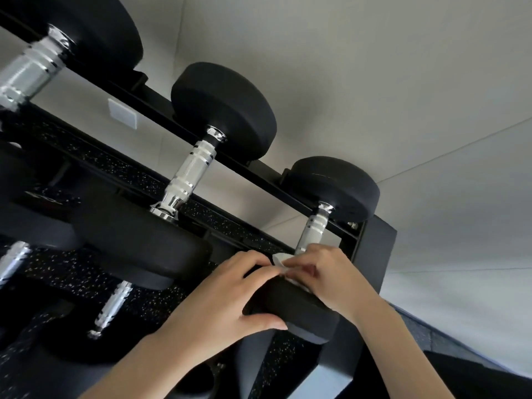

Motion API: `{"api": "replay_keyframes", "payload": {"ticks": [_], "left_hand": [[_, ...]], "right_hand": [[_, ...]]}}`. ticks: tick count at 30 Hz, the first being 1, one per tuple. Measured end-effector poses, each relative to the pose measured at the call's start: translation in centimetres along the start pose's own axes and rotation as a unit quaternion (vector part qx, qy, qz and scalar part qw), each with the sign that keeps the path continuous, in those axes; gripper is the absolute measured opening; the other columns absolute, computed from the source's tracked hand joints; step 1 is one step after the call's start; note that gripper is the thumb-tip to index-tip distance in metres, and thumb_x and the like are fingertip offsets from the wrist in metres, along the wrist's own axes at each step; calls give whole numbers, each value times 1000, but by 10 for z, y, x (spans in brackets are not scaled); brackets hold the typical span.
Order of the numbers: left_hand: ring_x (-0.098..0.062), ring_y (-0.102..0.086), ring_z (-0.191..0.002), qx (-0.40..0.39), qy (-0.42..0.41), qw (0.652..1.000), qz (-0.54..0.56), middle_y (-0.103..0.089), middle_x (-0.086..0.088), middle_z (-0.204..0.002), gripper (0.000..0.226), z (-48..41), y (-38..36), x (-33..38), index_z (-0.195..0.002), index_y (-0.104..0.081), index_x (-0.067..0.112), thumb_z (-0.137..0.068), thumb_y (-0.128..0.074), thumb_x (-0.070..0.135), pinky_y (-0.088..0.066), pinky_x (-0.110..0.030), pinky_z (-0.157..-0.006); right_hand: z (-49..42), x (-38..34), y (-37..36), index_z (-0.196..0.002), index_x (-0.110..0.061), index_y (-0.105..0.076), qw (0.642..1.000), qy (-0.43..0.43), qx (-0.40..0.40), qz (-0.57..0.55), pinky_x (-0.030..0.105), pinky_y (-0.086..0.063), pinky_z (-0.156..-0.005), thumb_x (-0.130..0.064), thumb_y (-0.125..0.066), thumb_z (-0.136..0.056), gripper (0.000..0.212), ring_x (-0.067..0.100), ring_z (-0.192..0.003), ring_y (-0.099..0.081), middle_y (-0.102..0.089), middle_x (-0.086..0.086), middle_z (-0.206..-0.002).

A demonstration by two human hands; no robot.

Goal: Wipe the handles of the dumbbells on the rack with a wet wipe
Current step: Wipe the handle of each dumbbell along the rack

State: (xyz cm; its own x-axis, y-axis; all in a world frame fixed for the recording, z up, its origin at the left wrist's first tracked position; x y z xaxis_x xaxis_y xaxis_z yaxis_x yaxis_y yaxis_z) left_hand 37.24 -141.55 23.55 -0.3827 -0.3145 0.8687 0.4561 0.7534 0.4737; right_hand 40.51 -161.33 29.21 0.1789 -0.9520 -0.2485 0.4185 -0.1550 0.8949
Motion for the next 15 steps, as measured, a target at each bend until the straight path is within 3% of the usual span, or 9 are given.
{"api": "replay_keyframes", "payload": {"ticks": [3,9,12,15], "left_hand": [[5,-37,-117,-2,24,999,38,-38,25,-120,58,0,-1,-6,-124,-41,41,-75,-56,68,-27,-7,-97],[2,-37,-117,-11,39,996,74,-38,25,-118,60,-3,-3,-11,-120,-35,49,-69,-58,71,-34,-18,-99],[-1,-39,-115,-11,41,996,73,-38,23,-118,60,-3,-4,-13,-120,-34,48,-69,-55,73,-41,-30,-96],[-1,-40,-114,-4,40,997,69,-40,22,-117,59,-3,-3,-14,-119,-38,46,-69,-52,75,-45,-33,-93]], "right_hand": [[-1,-4,2,-114,-38,-63,998,-24,-35,38,34,-52,-77,-45,-54,-89,27,15,-91,-64,-70,-7,-99],[-3,-5,6,-116,-42,-59,994,-34,-71,71,27,-50,-71,-51,-48,-89,30,13,-76,-63,-70,-7,-85],[-7,-8,8,-113,-39,-60,992,-48,-83,82,24,-44,-61,-48,-50,-90,27,8,-56,-53,-53,-12,-61],[-12,-10,10,-112,-35,-60,987,-55,-98,115,26,-41,-56,-41,-52,-90,24,8,-48,-44,-39,-14,-55]]}}
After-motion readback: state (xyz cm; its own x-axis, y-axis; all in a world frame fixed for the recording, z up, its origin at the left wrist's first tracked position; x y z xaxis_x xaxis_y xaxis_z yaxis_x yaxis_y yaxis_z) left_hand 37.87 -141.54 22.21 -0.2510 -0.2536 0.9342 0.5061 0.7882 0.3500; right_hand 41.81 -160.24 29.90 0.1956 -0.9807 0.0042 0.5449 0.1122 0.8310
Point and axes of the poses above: each hand's wrist, its own z-axis away from the middle knuckle, its own y-axis out of the back of the hand, x = y × z, the point moved 1 cm from there along -z, towards the middle knuckle
